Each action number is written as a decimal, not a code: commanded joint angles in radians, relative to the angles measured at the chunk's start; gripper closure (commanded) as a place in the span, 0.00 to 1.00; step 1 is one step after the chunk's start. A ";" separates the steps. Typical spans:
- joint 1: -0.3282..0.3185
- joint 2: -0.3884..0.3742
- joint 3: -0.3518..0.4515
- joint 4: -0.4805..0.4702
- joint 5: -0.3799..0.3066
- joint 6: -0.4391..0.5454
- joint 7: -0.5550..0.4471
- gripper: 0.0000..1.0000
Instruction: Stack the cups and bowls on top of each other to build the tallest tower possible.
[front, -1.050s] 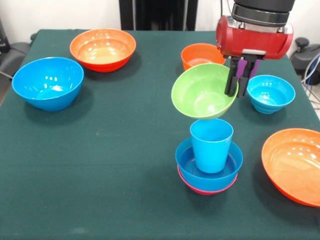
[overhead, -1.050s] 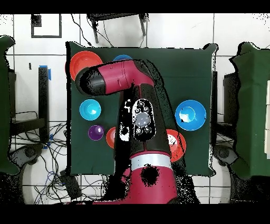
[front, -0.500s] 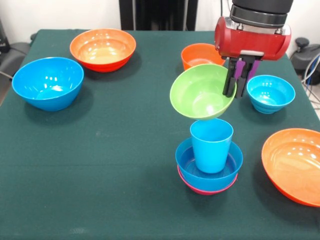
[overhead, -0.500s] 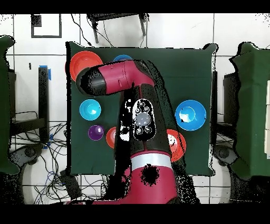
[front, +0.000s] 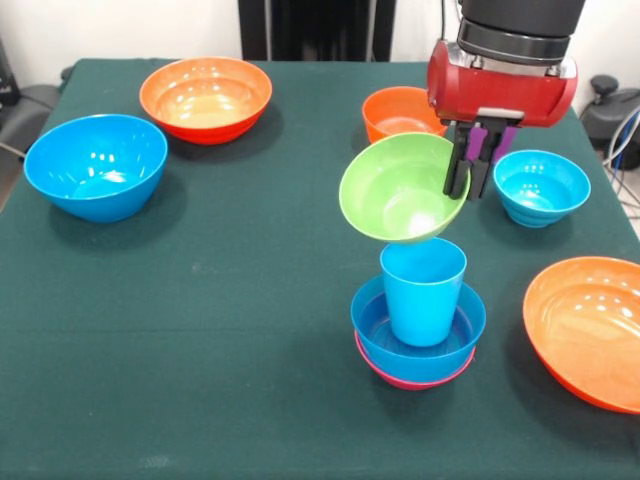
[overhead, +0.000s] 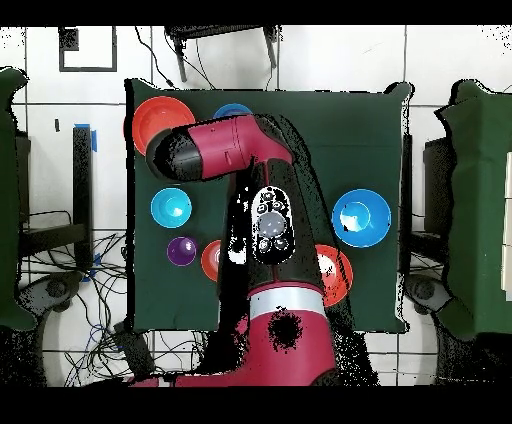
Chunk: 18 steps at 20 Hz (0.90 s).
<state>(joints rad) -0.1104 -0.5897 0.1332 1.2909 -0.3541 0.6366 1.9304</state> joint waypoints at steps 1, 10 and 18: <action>0.009 0.044 0.024 -0.027 0.012 -0.035 0.095 1.00; 0.014 0.049 0.022 -0.040 0.012 -0.024 0.096 1.00; 0.014 0.056 0.024 -0.055 0.015 -0.019 0.091 1.00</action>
<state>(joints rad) -0.1104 -0.5632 0.1323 1.2788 -0.3539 0.6366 1.9304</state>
